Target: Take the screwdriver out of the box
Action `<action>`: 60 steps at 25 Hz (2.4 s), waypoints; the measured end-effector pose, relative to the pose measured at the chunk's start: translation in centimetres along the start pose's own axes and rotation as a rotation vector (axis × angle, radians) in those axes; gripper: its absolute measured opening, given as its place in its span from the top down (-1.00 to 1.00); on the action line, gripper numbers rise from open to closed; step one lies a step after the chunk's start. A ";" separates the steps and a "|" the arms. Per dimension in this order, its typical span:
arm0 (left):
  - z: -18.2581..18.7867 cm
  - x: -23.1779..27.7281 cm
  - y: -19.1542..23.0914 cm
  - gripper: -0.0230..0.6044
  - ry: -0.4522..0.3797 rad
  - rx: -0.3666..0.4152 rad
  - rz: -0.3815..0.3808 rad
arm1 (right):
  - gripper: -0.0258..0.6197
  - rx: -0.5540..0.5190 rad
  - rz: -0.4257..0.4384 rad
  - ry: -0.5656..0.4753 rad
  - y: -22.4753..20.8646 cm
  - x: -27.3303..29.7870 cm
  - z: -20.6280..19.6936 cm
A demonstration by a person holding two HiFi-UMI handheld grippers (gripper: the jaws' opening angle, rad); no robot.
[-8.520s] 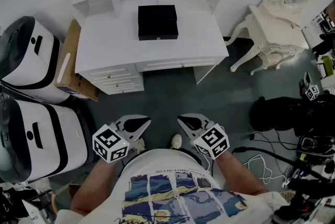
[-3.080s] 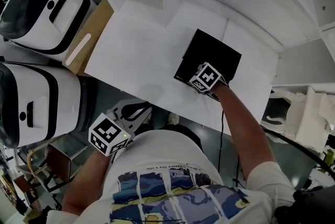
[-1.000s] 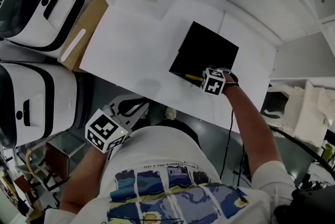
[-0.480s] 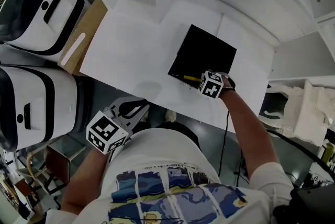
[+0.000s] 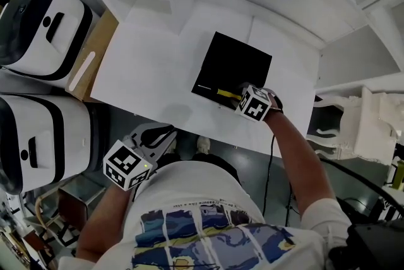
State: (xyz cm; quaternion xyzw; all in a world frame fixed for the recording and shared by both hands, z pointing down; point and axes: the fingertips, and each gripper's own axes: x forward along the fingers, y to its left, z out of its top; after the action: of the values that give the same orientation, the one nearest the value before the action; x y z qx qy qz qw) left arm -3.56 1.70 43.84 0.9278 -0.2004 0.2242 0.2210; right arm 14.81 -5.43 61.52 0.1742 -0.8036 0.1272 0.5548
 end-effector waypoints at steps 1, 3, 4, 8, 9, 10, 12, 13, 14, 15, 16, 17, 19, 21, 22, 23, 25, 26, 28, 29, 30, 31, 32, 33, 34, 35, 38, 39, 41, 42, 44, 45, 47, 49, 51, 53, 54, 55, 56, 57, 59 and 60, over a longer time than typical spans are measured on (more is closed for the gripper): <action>0.0 0.1 -0.2 0.81 -0.001 0.003 -0.002 | 0.64 0.009 -0.007 -0.008 0.0 -0.5 -0.1; 0.1 0.5 -0.7 0.81 -0.002 0.007 -0.005 | 0.64 0.029 -0.023 -0.028 0.1 -1.5 -0.4; 0.1 0.7 -1.0 0.81 -0.002 0.008 -0.007 | 0.64 0.047 -0.030 -0.044 0.2 -2.1 -0.5; -0.1 1.3 -2.0 0.81 0.005 -0.002 -0.011 | 0.64 0.203 -0.034 -0.166 1.1 -4.4 -0.7; -0.1 1.4 -2.3 0.81 0.007 -0.005 -0.012 | 0.64 0.245 -0.040 -0.199 1.3 -5.0 -0.9; -0.1 1.5 -2.6 0.81 0.008 -0.005 -0.014 | 0.64 0.283 -0.051 -0.229 1.4 -5.6 -1.2; 0.0 1.6 -3.1 0.81 0.010 0.002 -0.018 | 0.64 0.353 -0.081 -0.285 1.8 -6.5 -1.9; 0.1 1.7 -3.4 0.81 0.011 0.009 -0.022 | 0.64 0.388 -0.093 -0.312 2.1 -7.0 -2.2; 0.1 1.7 -3.6 0.81 0.011 0.017 -0.029 | 0.64 0.421 -0.103 -0.335 2.7 -7.5 -2.4; 0.2 1.8 -3.9 0.81 0.011 0.027 -0.040 | 0.64 0.451 -0.114 -0.353 3.5 -7.9 -2.6; 0.2 1.7 -4.3 0.81 0.011 0.040 -0.052 | 0.64 0.478 -0.126 -0.369 4.6 -8.3 -2.8; 0.2 1.7 -4.6 0.81 0.011 0.055 -0.067 | 0.64 0.505 -0.139 -0.384 5.7 -8.7 -2.9; 0.5 1.4 -5.1 0.81 0.004 0.093 -0.104 | 0.64 0.567 -0.161 -0.417 8.1 -9.5 -2.9; 0.7 1.0 -5.4 0.81 -0.010 0.132 -0.145 | 0.64 0.626 -0.180 -0.447 10.6 -10.3 -2.6; 0.8 0.6 -5.6 0.81 -0.018 0.147 -0.165 | 0.64 0.651 -0.189 -0.459 12.0 -10.6 -2.2; 0.8 0.0 -5.7 0.81 -0.027 0.156 -0.185 | 0.64 0.674 -0.195 -0.471 13.5 -10.8 -1.8; 0.5 -1.8 -5.8 0.81 -0.046 0.154 -0.218 | 0.64 0.717 -0.199 -0.495 16.7 -11.2 -0.4; 0.3 -3.0 -5.7 0.81 -0.058 0.149 -0.230 | 0.64 0.734 -0.199 -0.507 18.3 -11.3 0.5; -0.4 -5.5 -5.2 0.81 -0.081 0.139 -0.244 | 0.64 0.750 -0.204 -0.524 21.4 -11.3 2.5; -0.9 -6.8 -4.9 0.81 -0.091 0.130 -0.249 | 0.64 0.751 -0.209 -0.530 22.8 -11.3 3.6; -1.5 -8.1 -4.6 0.81 -0.099 0.119 -0.254 | 0.64 0.751 -0.217 -0.535 24.1 -11.2 4.6; -2.3 -9.4 -4.3 0.81 -0.104 0.106 -0.259 | 0.64 0.751 -0.224 -0.540 25.4 -11.1 5.6; -3.2 -10.7 -4.1 0.81 -0.104 0.092 -0.265 | 0.64 0.753 -0.232 -0.546 26.7 -10.9 6.6; -4.2 -12.0 -3.9 0.81 -0.101 0.080 -0.272 | 0.64 0.759 -0.240 -0.554 28.1 -10.8 7.7; -5.2 -13.2 -3.8 0.81 -0.097 0.070 -0.280 | 0.64 0.767 -0.247 -0.563 29.5 -10.6 8.6; -6.2 -14.4 -3.7 0.81 -0.094 0.061 -0.288 | 0.64 0.775 -0.255 -0.571 30.9 -10.4 9.5; -8.8 -16.7 -3.4 0.81 -0.079 0.036 -0.319 | 0.64 0.787 -0.283 -0.573 34.4 -9.6 11.4; -9.6 -17.2 -3.4 0.81 -0.071 0.031 -0.328 | 0.64 0.792 -0.291 -0.570 35.4 -9.4 11.7; -10.8 -17.9 -3.7 0.81 -0.053 0.031 -0.341 | 0.64 0.808 -0.303 -0.570 37.2 -9.2 12.2; -11.1 -18.2 -3.9 0.81 -0.047 0.034 -0.345 | 0.64 0.814 -0.309 -0.571 37.9 -9.4 12.3; -11.5 -18.4 -4.3 0.81 -0.042 0.040 -0.353 | 0.64 0.821 -0.322 -0.574 38.9 -9.9 12.6; -11.6 -18.4 -4.5 0.81 -0.043 0.048 -0.359 | 0.64 0.821 -0.328 -0.576 39.3 -10.2 12.6; -11.4 -17.9 -5.0 0.81 -0.042 0.082 -0.373 | 0.64 0.818 -0.342 -0.580 39.8 -10.7 12.7; -11.0 -17.4 -5.3 0.81 -0.044 0.113 -0.382 | 0.64 0.816 -0.348 -0.586 40.0 -10.8 12.9; -10.4 -17.1 -5.7 0.81 -0.054 0.118 -0.392 | 0.64 0.812 -0.347 -0.592 40.1 -10.9 13.3; -10.0 -17.0 -6.2 0.81 -0.061 0.118 -0.405 | 0.64 0.804 -0.348 -0.595 40.3 -11.0 13.6; -10.0 -17.0 -6.5 0.81 -0.061 0.123 -0.412 | 0.64 0.803 -0.347 -0.598 40.4 -11.0 13.8; -10.1 -17.1 -6.8 0.81 -0.058 0.127 -0.417 | 0.64 0.802 -0.345 -0.602 40.5 -11.0 13.9; -10.2 -17.1 -6.9 0.81 -0.054 0.131 -0.420 | 0.64 0.801 -0.341 -0.606 40.6 -11.0 14.1; -10.3 -17.2 -7.0 0.81 -0.049 0.134 -0.420 | 0.64 0.800 -0.336 -0.611 40.7 -11.0 14.4; -10.4 -17.4 -6.9 0.81 -0.041 0.138 -0.416 | 0.64 0.795 -0.329 -0.618 40.7 -11.2 14.9; -10.5 -17.5 -6.7 0.81 -0.039 0.142 -0.414 | 0.64 0.790 -0.330 -0.622 40.7 -11.2 15.1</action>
State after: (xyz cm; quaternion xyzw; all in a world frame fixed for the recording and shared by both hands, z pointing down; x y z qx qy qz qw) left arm -18.15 17.24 41.28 0.9665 0.0064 0.1696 0.1927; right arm -11.51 27.00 45.24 0.5237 -0.7828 0.2737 0.1949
